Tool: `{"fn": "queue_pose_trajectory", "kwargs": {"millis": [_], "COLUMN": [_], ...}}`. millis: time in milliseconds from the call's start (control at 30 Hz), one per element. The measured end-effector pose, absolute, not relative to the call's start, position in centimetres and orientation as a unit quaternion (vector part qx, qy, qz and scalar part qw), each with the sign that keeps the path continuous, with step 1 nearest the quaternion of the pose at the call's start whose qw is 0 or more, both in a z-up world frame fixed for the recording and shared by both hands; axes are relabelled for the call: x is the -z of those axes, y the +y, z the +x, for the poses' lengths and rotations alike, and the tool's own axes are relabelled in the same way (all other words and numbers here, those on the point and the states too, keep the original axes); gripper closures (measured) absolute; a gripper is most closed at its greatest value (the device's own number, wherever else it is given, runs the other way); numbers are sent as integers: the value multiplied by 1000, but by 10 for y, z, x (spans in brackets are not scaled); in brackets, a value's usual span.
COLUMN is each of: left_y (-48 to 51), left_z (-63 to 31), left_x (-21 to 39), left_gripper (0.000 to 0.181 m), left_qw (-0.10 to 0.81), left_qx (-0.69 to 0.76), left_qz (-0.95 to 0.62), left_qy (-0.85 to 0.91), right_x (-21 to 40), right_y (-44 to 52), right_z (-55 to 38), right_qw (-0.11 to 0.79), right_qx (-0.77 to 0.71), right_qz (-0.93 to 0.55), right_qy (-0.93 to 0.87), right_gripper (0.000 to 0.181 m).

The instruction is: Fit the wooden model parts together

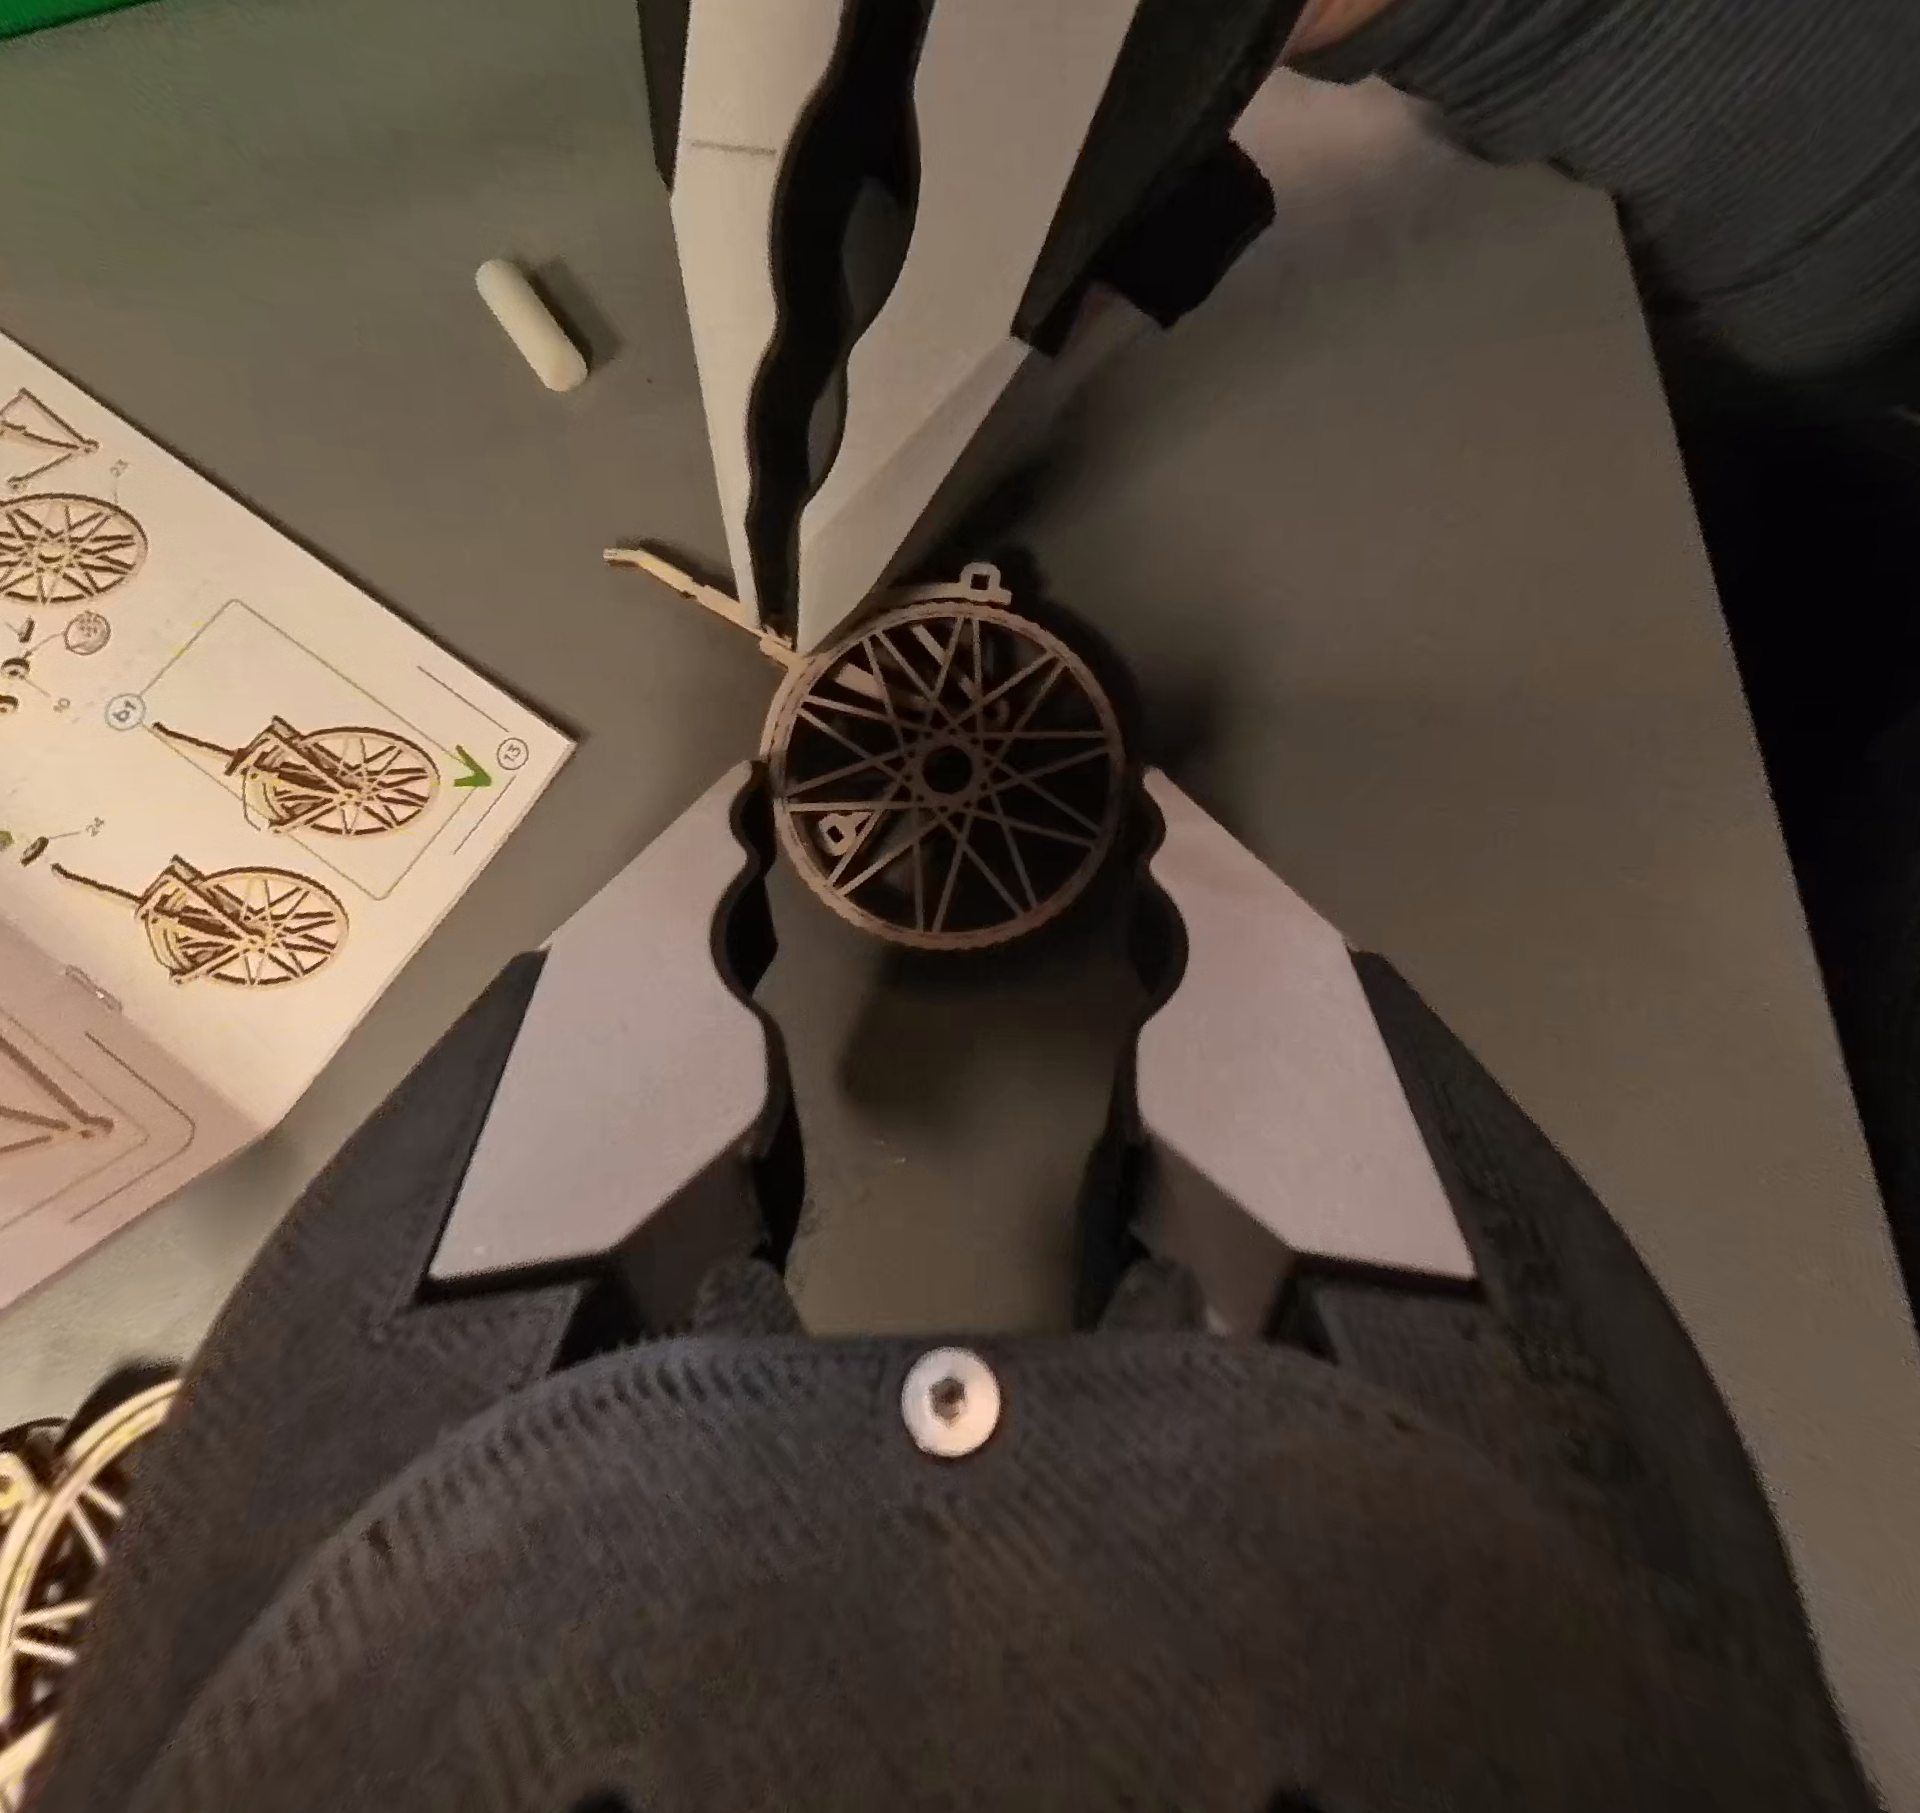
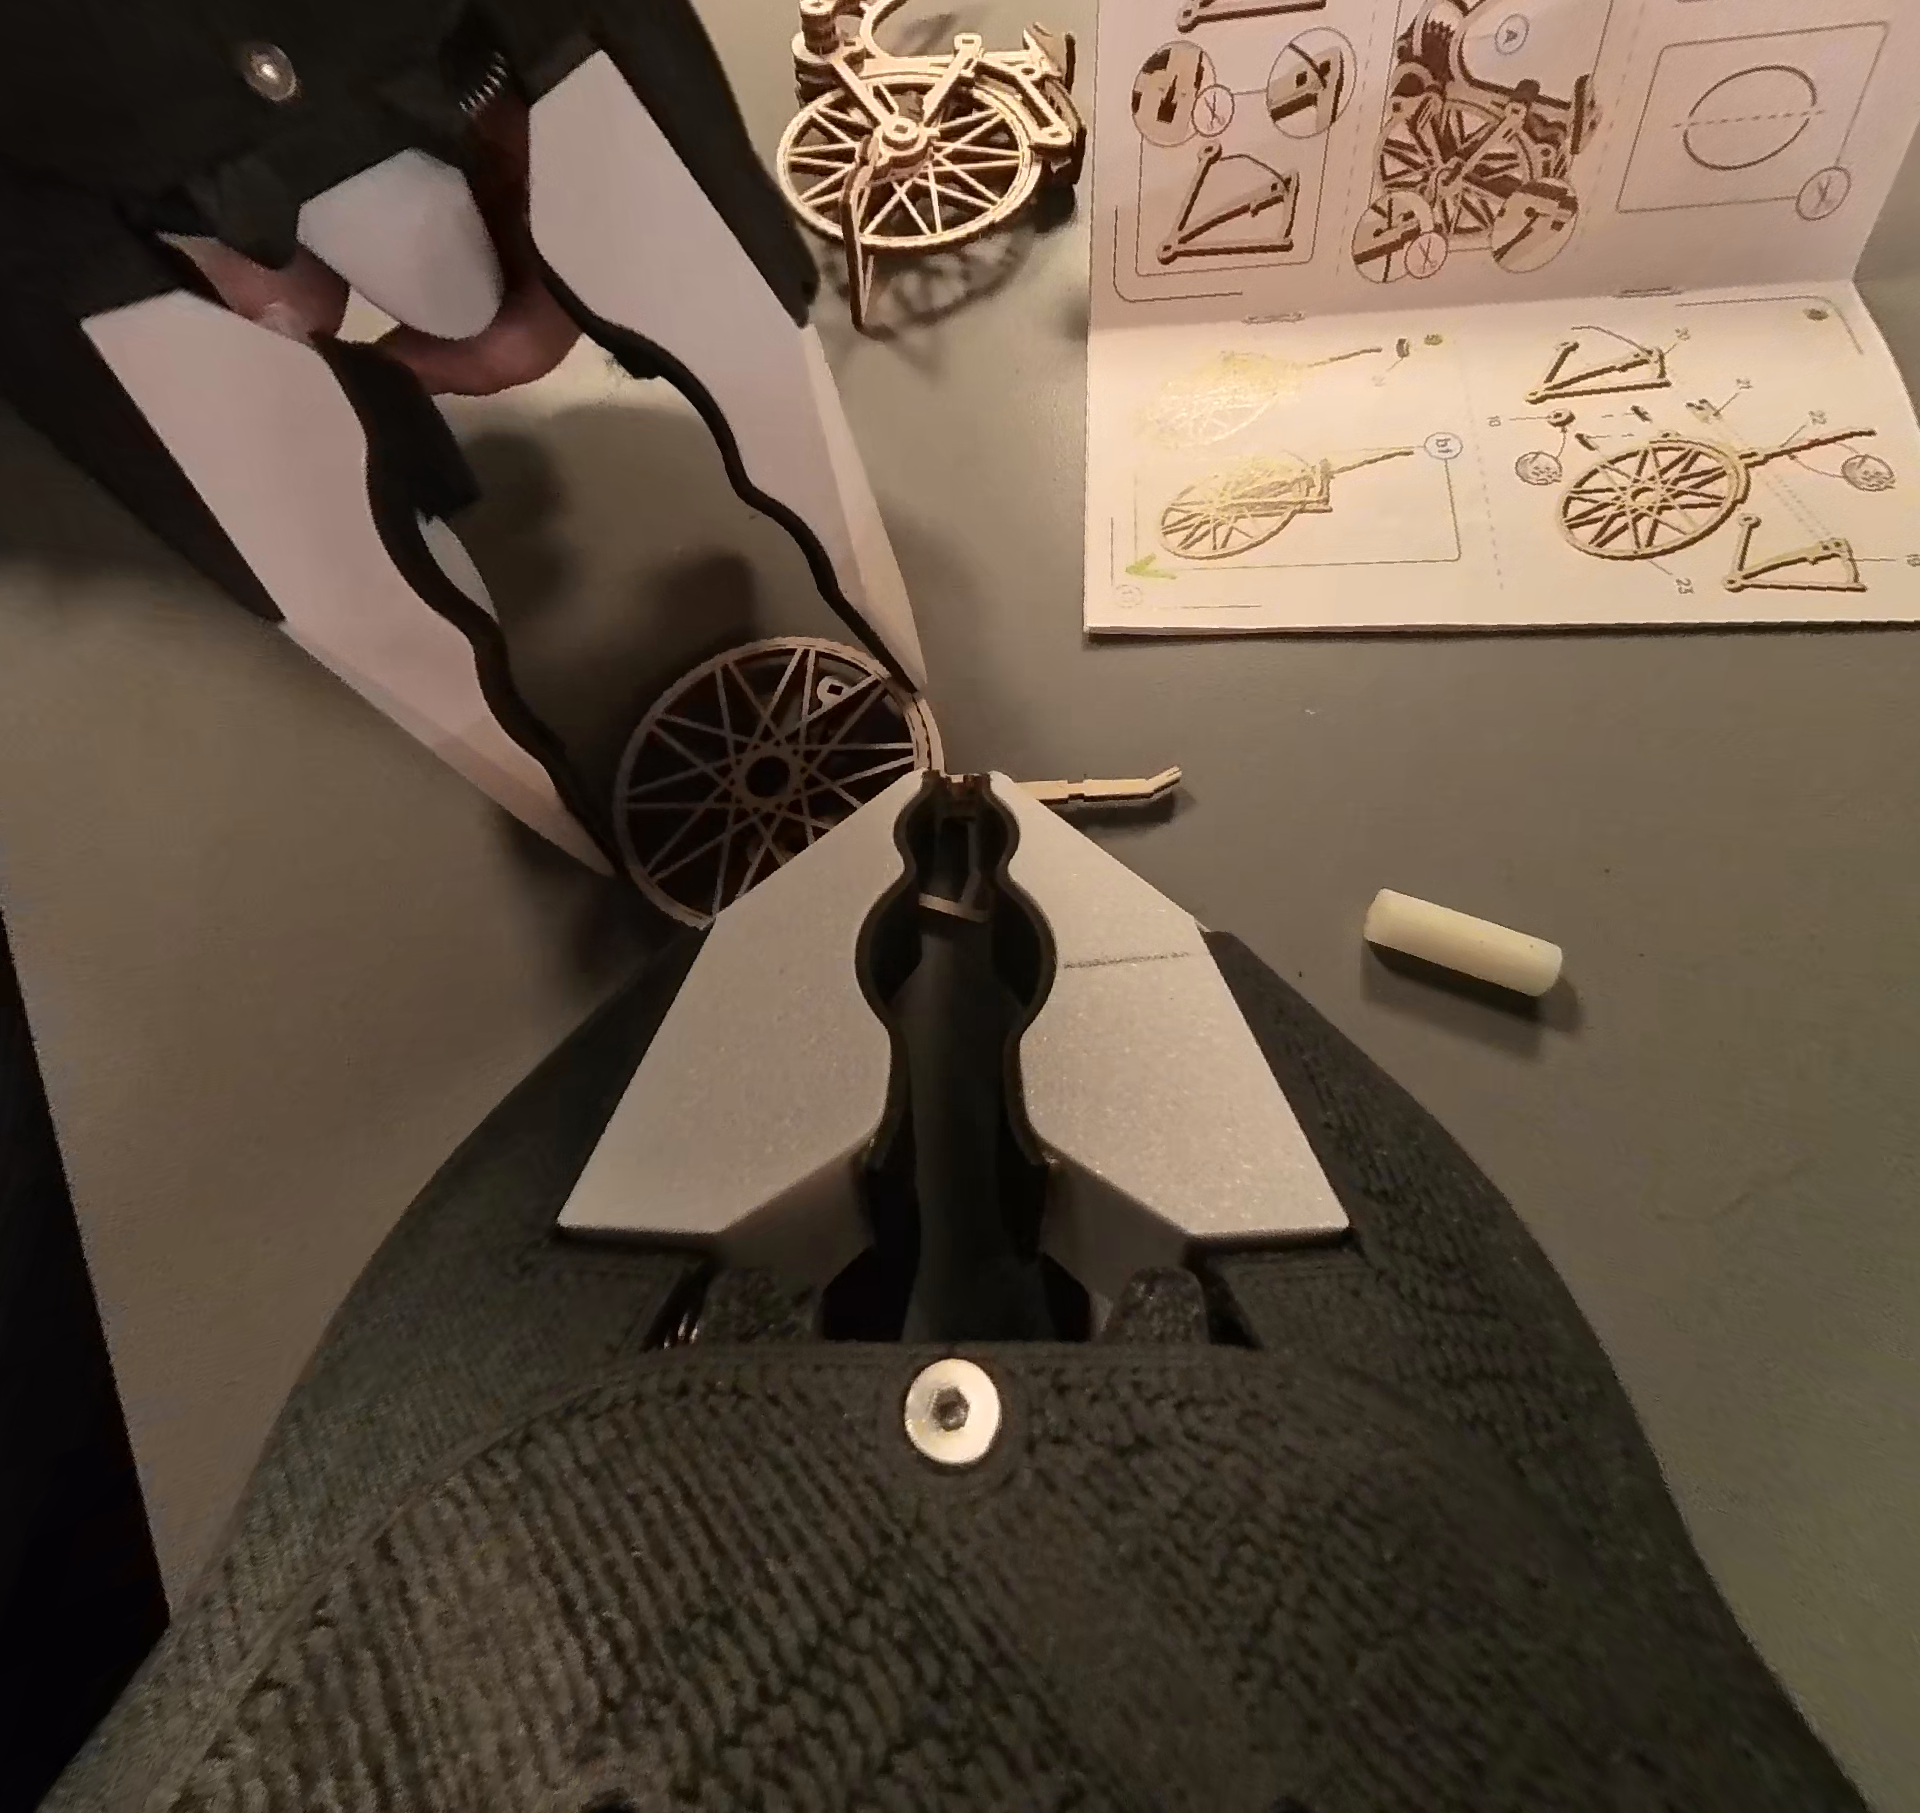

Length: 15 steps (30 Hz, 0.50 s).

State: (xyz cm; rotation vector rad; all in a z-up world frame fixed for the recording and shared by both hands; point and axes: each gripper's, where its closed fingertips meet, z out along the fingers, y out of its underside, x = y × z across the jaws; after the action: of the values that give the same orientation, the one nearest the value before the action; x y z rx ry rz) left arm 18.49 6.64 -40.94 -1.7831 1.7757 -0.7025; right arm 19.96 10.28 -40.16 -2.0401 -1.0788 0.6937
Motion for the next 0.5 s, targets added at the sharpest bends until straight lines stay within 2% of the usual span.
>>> {"fn": "queue_pose_trajectory", "kwargs": {"millis": [500], "left_y": [67], "left_z": [184], "left_x": [410], "left_gripper": [115], "left_qw": [258], "left_qx": [260], "left_qz": [-647], "left_qy": [669], "right_x": [402], "right_y": [103], "right_z": [200], "right_qw": [356], "right_qx": [-272], "right_qz": [-792], "right_qy": [-415], "right_gripper": [177]}}
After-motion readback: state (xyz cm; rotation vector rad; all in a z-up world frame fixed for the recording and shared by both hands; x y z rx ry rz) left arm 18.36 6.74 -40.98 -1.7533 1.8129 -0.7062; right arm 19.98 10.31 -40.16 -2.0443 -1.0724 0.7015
